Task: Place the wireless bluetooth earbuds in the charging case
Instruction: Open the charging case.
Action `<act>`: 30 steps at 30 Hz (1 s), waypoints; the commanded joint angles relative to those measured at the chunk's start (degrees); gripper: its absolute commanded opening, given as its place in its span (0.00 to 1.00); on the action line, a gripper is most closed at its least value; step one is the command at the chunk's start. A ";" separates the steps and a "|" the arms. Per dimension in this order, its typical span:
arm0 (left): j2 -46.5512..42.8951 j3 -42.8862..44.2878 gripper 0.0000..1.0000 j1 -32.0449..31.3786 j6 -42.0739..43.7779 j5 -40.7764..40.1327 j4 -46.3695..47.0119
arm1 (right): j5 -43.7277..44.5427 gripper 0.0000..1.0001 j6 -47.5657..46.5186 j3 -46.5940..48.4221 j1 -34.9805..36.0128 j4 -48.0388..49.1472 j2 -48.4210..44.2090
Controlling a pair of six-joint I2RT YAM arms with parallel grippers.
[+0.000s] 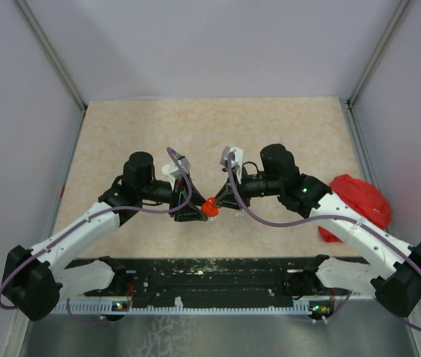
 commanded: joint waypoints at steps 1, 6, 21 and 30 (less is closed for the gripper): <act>-0.37 1.70 0.60 -0.31 0.99 0.22 -0.35 | 7.39 0.16 -5.68 4.87 2.38 -7.24 1.33; -0.18 1.43 0.54 -0.57 0.78 0.42 0.56 | 8.85 0.16 -5.82 5.55 2.94 -7.57 1.33; 1.45 1.51 0.45 -2.48 1.69 -1.48 0.98 | 9.42 0.16 -5.07 6.13 3.66 -7.32 2.00; 0.68 1.68 0.15 -3.07 4.25 -3.72 -1.60 | 9.49 0.23 -4.08 5.96 3.75 -7.12 1.88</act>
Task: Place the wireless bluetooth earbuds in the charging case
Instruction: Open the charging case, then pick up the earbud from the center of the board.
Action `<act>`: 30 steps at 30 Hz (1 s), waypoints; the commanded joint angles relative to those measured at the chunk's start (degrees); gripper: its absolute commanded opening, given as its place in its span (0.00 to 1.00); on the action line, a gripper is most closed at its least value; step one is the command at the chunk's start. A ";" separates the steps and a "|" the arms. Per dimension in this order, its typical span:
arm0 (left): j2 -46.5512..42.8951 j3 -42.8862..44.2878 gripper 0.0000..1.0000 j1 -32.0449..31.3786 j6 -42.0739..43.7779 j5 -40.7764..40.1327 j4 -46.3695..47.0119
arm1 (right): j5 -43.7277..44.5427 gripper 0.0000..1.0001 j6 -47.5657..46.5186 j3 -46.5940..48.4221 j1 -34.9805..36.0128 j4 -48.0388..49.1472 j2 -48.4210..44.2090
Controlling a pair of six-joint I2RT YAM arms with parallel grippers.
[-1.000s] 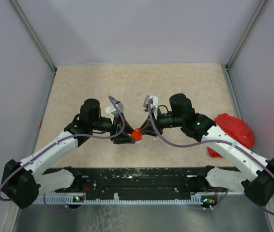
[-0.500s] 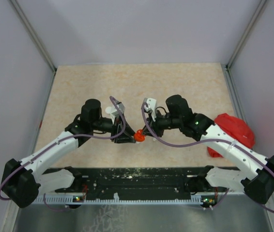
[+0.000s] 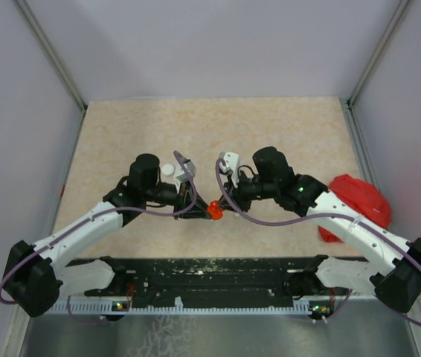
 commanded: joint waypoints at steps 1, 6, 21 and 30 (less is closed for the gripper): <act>-1.12 1.55 0.12 -0.56 2.44 -2.00 -1.06 | -0.13 0.27 1.01 3.55 0.62 2.46 -0.07; -3.05 2.31 0.04 -0.82 5.67 -7.89 -6.59 | 2.02 0.48 4.07 4.41 0.62 2.02 -0.85; -8.43 -2.37 0.00 -0.67 8.28 -32.11 -4.97 | 30.58 0.98 25.37 3.92 -8.33 -7.93 -1.70; -13.86 -4.78 0.01 -0.21 7.68 -38.96 -2.95 | 36.81 0.98 30.65 -2.55 -14.15 -8.18 -1.27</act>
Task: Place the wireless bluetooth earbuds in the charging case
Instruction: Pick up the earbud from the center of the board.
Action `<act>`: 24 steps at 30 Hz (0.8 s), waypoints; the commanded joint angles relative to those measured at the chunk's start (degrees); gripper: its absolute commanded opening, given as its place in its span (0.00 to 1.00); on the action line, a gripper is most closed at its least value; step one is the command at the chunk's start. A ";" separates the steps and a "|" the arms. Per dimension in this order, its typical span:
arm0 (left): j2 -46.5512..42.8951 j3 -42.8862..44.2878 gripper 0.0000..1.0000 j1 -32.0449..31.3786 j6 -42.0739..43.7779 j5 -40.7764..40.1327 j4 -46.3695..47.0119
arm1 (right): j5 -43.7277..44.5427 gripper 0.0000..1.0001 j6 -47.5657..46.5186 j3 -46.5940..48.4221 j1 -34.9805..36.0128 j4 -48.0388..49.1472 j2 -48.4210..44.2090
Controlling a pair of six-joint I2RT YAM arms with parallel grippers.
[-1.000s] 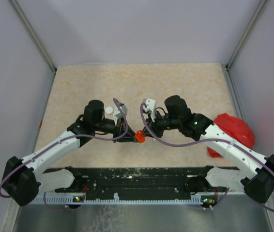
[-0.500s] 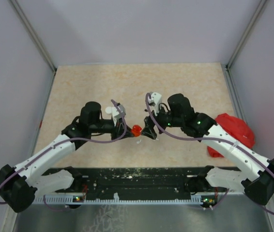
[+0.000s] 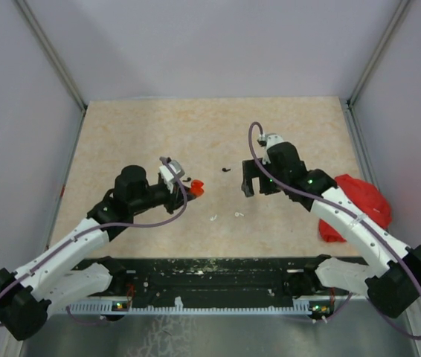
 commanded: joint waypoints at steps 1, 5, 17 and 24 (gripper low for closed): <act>-3.19 -0.23 0.01 0.37 0.05 -5.44 2.57 | 0.94 0.98 4.43 -4.82 -6.95 3.35 -1.77; -4.34 -0.10 0.01 0.83 1.05 -9.18 2.30 | -2.00 0.97 6.12 -7.76 -15.88 5.77 -2.33; -8.21 -0.83 0.01 5.40 4.30 -8.07 1.82 | 4.14 0.79 13.26 -11.28 -26.90 8.93 8.47; -10.28 -2.13 0.01 6.61 5.99 -9.70 2.33 | 7.93 0.61 16.04 -11.91 -28.29 11.73 14.99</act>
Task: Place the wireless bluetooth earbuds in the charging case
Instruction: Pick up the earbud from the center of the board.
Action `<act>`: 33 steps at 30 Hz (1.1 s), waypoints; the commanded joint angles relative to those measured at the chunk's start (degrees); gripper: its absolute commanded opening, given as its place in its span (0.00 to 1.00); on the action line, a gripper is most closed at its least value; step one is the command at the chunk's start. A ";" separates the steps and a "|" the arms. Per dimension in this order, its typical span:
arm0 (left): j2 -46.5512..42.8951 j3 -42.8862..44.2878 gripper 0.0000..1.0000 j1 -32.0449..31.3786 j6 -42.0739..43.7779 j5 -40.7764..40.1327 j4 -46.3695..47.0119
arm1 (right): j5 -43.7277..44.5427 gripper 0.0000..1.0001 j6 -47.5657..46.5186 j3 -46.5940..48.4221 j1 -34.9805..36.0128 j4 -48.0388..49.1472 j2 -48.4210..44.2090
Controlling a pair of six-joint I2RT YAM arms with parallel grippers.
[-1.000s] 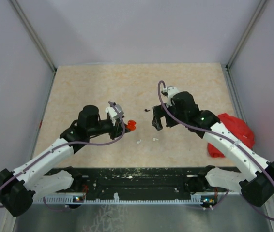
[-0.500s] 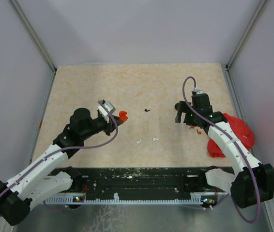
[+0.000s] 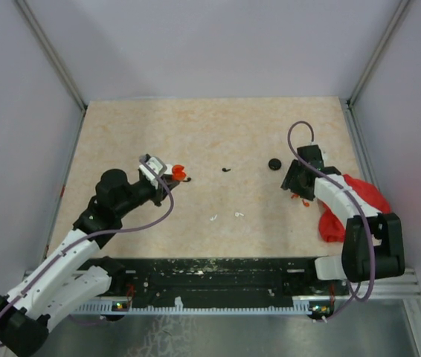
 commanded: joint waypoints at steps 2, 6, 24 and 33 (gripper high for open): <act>-1.28 -0.74 0.01 1.57 1.76 -0.73 1.62 | 3.42 0.56 2.44 0.00 -0.83 4.87 4.18; -0.84 -0.61 0.01 2.23 1.80 0.15 1.75 | 4.69 0.50 3.01 -0.74 -1.30 6.39 5.72; 0.79 -0.52 0.01 3.27 1.84 2.17 1.68 | 6.95 0.34 3.23 0.83 -1.93 8.06 11.22; 1.08 -0.43 0.01 3.53 1.77 2.87 1.62 | 7.35 0.32 2.53 0.90 -1.94 7.69 11.80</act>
